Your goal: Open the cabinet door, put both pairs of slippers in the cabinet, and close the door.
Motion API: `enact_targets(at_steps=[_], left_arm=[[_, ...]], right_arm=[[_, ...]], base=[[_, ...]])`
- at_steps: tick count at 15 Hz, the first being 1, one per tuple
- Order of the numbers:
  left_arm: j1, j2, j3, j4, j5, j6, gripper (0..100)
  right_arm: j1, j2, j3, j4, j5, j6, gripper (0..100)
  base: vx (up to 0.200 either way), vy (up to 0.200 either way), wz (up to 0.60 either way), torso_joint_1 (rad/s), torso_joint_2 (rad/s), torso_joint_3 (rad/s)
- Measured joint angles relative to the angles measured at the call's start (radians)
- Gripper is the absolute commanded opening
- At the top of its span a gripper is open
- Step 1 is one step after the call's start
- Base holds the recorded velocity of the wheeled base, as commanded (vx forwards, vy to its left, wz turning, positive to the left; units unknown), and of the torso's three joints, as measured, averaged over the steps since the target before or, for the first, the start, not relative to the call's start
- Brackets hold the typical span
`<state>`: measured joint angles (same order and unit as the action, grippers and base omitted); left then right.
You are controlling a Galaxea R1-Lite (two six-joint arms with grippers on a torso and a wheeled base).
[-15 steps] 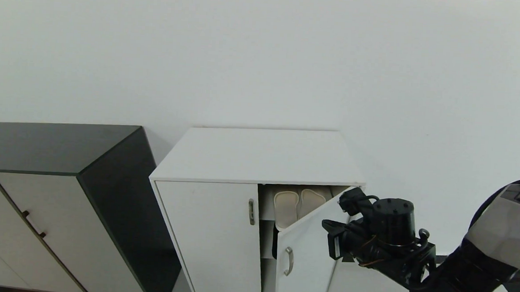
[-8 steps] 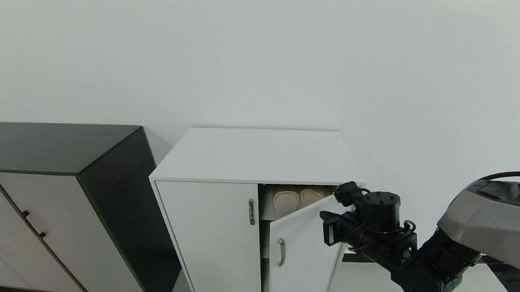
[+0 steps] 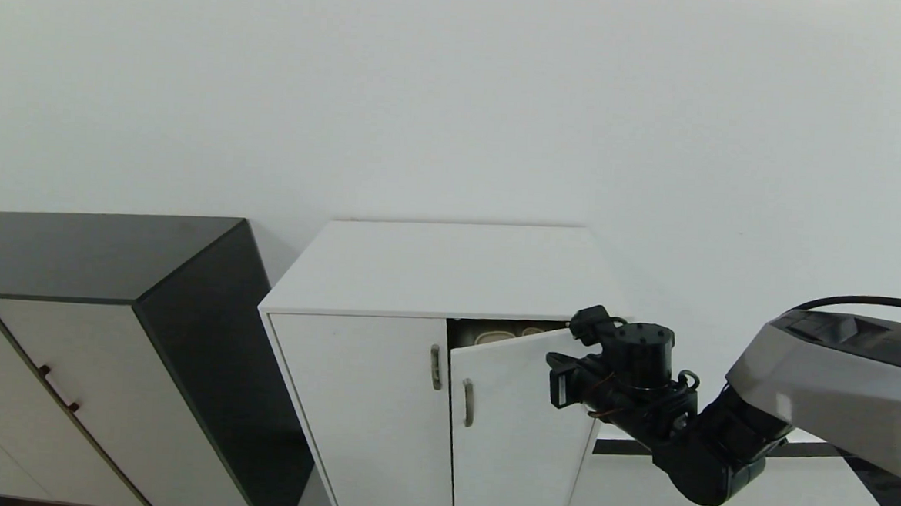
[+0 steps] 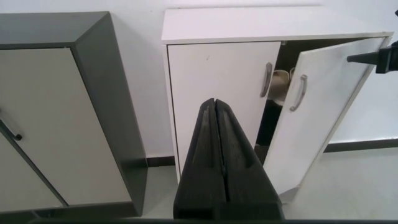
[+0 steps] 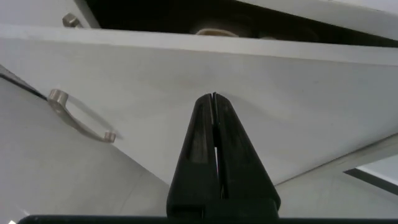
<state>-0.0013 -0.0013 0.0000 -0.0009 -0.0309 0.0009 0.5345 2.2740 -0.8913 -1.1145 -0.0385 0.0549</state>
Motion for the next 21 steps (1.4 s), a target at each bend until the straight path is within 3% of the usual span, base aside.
enact_targets(at_steps=[8, 21], left_arm=[[-0.001, 0.0, 0.0, 0.0, 0.0, 0.001, 0], [0.0, 0.0, 0.0, 0.0, 0.0, 0.001, 0]], right_arm=[[-0.042, 0.074, -0.106, 0.004, 0.0, 0.0, 0], [-0.047, 0.097, -0.133, 0.003, 0.0, 0.0, 0]], base=[[0.0, 0.0, 0.0, 0.0, 0.0, 0.0], [0.0, 0.0, 0.0, 0.0, 0.0, 0.0]])
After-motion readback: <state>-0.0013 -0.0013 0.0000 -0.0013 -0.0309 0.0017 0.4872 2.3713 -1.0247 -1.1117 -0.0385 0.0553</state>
